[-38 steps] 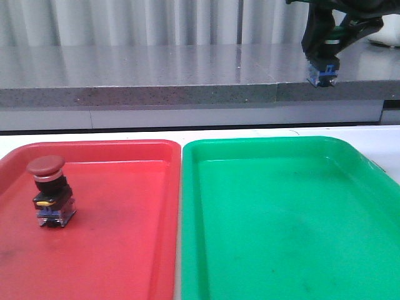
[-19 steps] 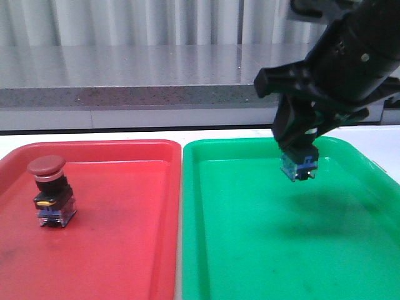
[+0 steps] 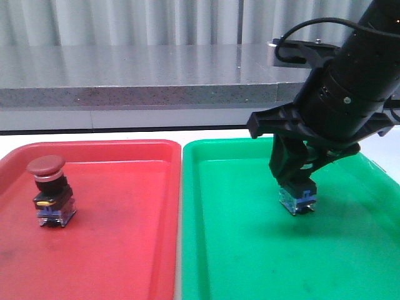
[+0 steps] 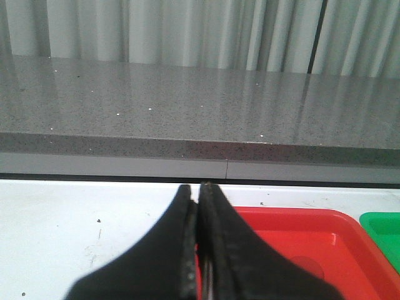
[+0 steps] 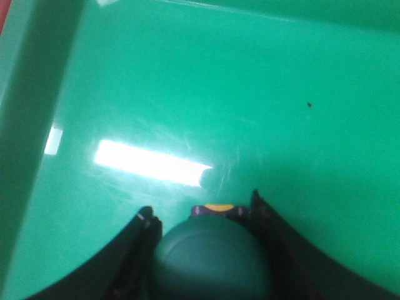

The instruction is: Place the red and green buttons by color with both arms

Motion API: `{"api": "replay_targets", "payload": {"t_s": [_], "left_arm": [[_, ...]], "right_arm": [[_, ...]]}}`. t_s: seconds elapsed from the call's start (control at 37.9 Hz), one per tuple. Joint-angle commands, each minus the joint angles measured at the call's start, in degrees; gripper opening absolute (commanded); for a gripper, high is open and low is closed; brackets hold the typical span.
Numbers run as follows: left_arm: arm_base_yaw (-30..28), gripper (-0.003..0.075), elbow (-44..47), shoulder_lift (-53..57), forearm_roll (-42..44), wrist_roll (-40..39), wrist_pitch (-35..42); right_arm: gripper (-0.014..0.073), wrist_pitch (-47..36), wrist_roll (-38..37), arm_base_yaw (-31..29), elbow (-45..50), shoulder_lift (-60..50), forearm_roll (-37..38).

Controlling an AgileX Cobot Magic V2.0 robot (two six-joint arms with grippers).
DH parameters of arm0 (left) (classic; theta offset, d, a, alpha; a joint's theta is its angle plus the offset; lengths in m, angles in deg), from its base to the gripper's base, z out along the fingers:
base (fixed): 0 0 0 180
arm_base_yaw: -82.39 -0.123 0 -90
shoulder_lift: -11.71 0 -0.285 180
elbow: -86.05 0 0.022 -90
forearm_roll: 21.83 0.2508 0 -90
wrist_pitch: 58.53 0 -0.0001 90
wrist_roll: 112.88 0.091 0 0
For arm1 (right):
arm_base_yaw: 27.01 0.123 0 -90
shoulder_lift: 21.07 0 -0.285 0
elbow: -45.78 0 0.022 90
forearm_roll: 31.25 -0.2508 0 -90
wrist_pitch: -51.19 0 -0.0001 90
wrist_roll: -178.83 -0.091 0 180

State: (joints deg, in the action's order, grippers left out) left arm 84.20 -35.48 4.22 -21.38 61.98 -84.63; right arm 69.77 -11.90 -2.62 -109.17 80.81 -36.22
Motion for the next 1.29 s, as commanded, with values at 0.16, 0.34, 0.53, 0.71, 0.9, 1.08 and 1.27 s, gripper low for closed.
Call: {"api": "replay_targets", "payload": {"t_s": [0.16, 0.34, 0.53, 0.71, 0.9, 1.08, 1.27], "left_arm": [[-0.08, -0.002, -1.33, 0.74, -0.44, -0.08, 4.68], [-0.08, -0.002, -1.33, 0.74, -0.44, -0.08, 4.68], [-0.08, -0.002, -1.33, 0.74, -0.44, -0.08, 4.68], [-0.08, -0.002, -1.33, 0.74, -0.44, -0.08, 4.68], [-0.08, -0.002, -1.33, 0.74, -0.44, -0.08, 4.68], [-0.08, -0.002, -1.33, 0.74, -0.44, -0.08, 4.68], [-0.08, -0.002, -1.33, 0.74, -0.44, -0.08, 4.68]], "right_arm": [[0.0573, 0.26, 0.28, 0.0, -1.69, -5.75, -0.35], [0.0556, 1.95, 0.28, -0.36, -5.67, -12.55, 0.68], [0.0201, 4.53, 0.28, -0.36, -11.8, -17.4, 6.77], [-0.0062, 4.89, -0.12, -1.02, -13.92, -21.65, 12.96], [-0.0068, 9.29, -0.25, -6.81, -13.78, -25.21, 12.96], [-0.0067, 11.0, -0.25, -15.77, -8.47, -30.55, 12.96], [-0.0067, 7.28, -0.25, -18.05, 2.56, -41.25, 12.9]]}}
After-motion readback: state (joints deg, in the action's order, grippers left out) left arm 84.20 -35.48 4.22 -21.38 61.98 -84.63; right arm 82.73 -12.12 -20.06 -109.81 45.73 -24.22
